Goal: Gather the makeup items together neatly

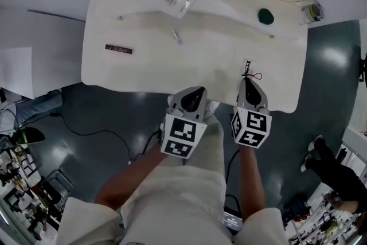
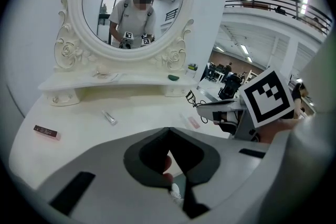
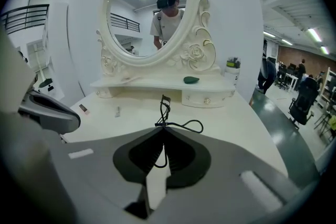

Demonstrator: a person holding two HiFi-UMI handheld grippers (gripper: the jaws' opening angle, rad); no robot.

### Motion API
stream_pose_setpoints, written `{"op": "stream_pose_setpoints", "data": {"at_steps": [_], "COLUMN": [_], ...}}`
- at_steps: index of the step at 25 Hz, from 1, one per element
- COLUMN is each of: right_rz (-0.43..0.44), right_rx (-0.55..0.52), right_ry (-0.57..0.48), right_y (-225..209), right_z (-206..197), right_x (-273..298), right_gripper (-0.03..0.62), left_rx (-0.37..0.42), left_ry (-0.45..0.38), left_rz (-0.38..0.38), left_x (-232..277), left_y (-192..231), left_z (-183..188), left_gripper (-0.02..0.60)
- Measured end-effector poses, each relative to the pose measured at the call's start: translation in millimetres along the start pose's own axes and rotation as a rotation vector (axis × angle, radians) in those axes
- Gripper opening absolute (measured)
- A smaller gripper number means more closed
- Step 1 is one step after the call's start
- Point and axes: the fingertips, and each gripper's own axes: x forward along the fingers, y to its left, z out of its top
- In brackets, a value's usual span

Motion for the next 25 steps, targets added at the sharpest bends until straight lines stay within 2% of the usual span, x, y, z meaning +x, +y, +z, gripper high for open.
{"op": "stream_pose_setpoints", "data": {"at_steps": [25], "right_rz": [-0.064], "right_rx": [0.051], "right_ry": [0.018], "right_y": [-71.6], "right_z": [-17.3], "right_x": [-10.0], "right_gripper": [0.012], "left_rx": [0.031], "left_ry": [0.040], "left_rz": [-0.035], "left_x": [36.5], "left_y": [-46.0], "left_z": [6.3], "left_gripper": [0.005]}}
